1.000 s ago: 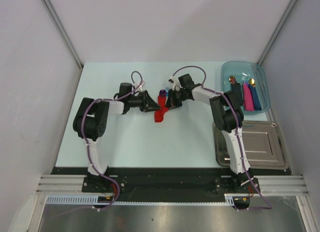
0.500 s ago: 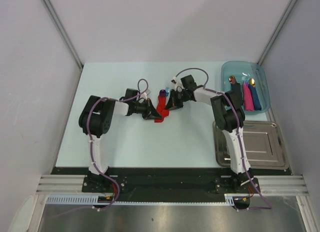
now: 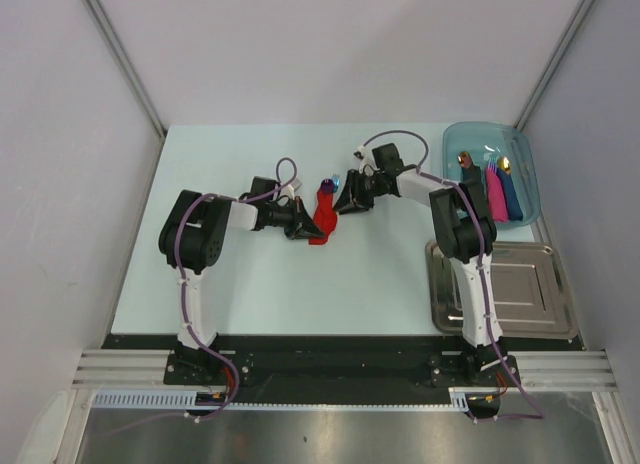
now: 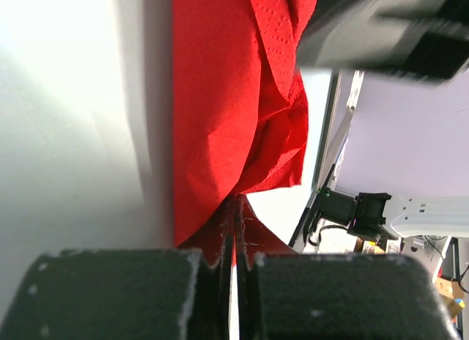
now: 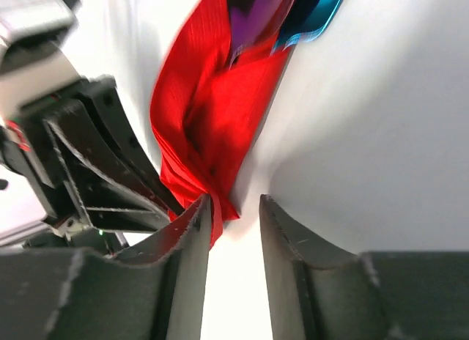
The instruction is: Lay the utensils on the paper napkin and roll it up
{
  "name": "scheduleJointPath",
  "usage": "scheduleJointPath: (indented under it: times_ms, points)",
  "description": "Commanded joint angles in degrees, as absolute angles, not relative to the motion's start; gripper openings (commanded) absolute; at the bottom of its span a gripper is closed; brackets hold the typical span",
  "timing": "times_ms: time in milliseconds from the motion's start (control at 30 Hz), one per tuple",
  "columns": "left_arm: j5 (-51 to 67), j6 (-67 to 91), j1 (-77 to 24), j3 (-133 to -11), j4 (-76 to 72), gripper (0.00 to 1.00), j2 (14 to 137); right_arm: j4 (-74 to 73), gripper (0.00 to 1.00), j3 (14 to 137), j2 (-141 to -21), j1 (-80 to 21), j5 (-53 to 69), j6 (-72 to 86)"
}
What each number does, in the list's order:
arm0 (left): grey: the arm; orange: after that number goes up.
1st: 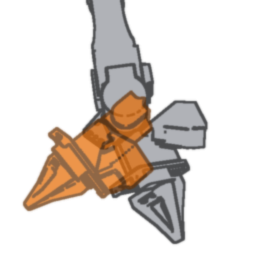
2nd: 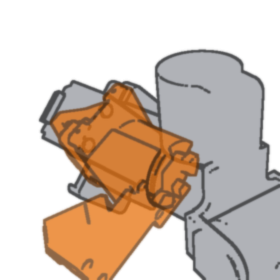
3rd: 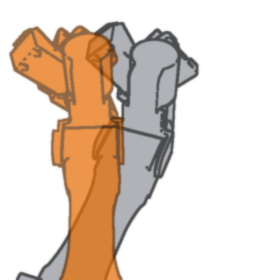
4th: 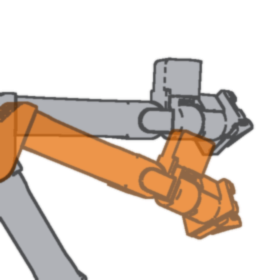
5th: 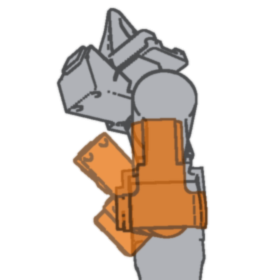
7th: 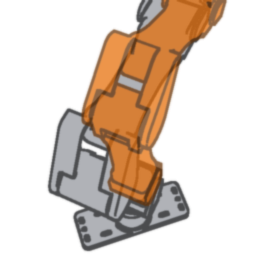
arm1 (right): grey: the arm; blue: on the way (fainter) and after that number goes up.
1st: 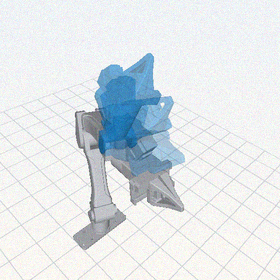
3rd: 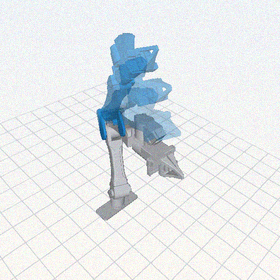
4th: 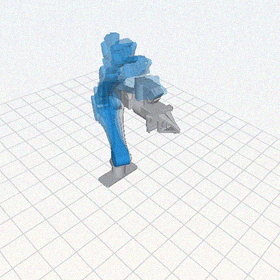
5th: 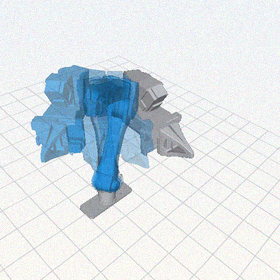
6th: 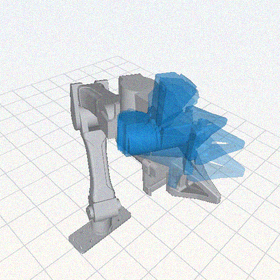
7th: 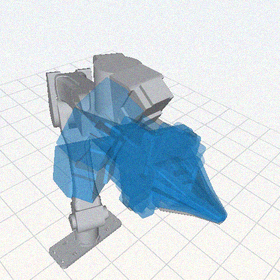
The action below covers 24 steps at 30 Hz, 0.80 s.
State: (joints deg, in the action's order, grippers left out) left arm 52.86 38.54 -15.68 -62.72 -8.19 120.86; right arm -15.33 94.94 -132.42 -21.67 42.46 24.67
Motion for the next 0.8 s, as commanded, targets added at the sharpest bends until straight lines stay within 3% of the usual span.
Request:
scheduleJointPath:
  times_ms: [0,100,167,767]
  points:
    - [49.3,35.6,-15.0,-62.8,-4.1,0.00,122.7,-11.9,0.40,98.4,-130.9,-20.8,41.7,26.2]
    - [49.3,35.4,-15.0,-62.6,-4.0,0.00,122.4,-9.8,0.50,99.8,-131.5,-21.1,42.7,28.1]
    - [49.0,35.4,-15.0,-62.6,-4.0,0.00,122.3,-10.9,0.52,102.4,-132.3,-21.5,42.0,27.0]
    - [48.3,34.9,-15.0,-62.8,-2.8,0.00,122.0,-27.9,0.49,115.0,-136.8,-30.1,19.5,7.3]
